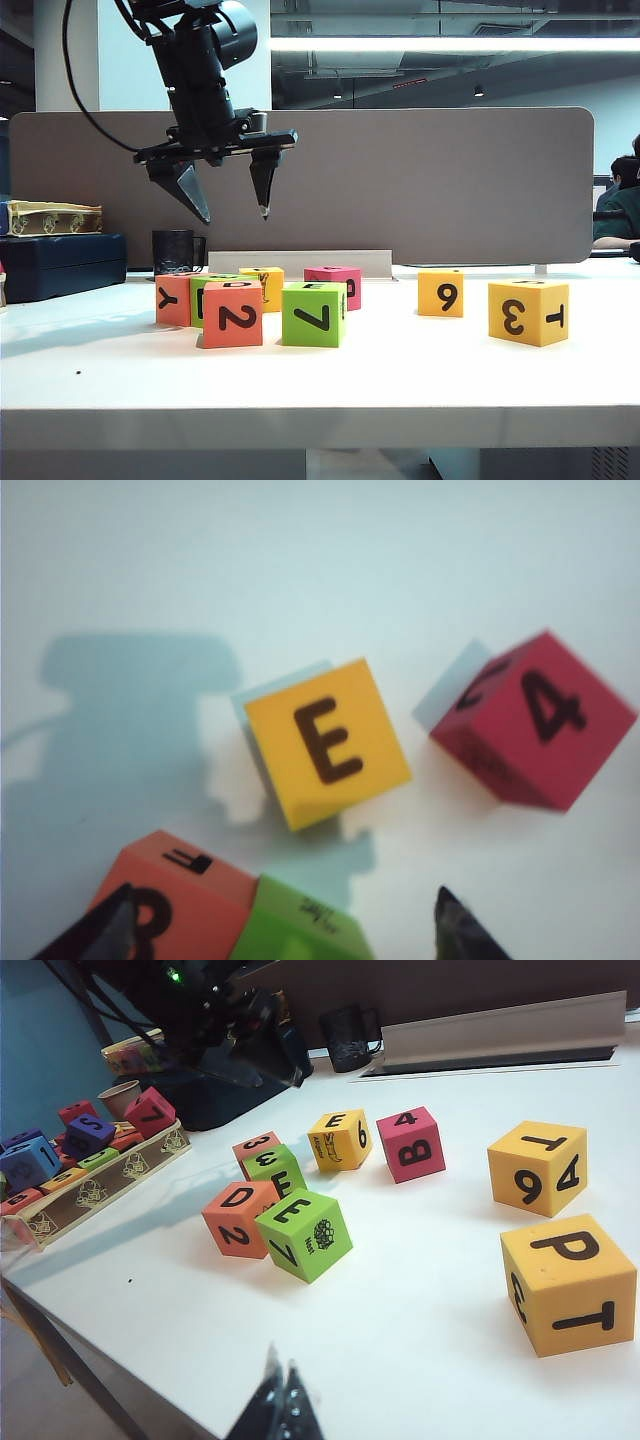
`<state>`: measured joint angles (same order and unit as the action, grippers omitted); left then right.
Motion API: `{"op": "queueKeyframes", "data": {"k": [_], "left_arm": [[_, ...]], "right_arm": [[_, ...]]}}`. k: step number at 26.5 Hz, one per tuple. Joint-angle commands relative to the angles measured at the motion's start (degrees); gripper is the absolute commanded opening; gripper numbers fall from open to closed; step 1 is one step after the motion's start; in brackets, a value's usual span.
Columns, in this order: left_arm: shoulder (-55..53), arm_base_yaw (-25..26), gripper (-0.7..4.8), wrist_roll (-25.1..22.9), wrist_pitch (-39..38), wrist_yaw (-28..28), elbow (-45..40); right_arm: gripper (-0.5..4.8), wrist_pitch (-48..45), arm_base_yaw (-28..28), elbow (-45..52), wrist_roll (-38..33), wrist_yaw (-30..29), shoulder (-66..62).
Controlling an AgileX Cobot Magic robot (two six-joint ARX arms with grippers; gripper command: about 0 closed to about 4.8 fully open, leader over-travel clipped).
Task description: Select the appropriate blocks from the scattered letter blocks on the table and arrange them in a row to spell out "DEEP".
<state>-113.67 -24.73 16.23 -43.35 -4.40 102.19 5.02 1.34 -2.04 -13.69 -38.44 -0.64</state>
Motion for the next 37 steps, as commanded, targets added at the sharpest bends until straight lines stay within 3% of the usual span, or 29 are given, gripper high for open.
{"op": "queueKeyframes", "data": {"k": [1,4,7,25,37], "left_arm": [[-0.28,-0.26,3.73,4.46,5.01,0.81,0.22],[-2.36,-1.03,3.73,10.05,9.27,0.46,0.22],[-4.35,-1.03,3.73,12.22,9.31,0.37,0.22],[-8.57,-1.01,3.72,11.43,7.91,-1.81,0.22],[-10.45,-0.98,3.47,10.12,10.97,-1.99,0.22]], "right_arm": [[-0.05,-0.55,0.0,-0.33,-0.04,-0.11,0.7],[-0.05,-0.52,0.0,-0.33,-0.04,-0.09,0.7],[-0.05,-0.52,0.0,-0.33,-0.04,-0.09,0.7],[-0.05,-0.55,-0.02,-0.33,-0.04,-0.09,0.7],[-0.05,-0.57,0.0,-0.33,-0.04,-0.09,0.7]]}}
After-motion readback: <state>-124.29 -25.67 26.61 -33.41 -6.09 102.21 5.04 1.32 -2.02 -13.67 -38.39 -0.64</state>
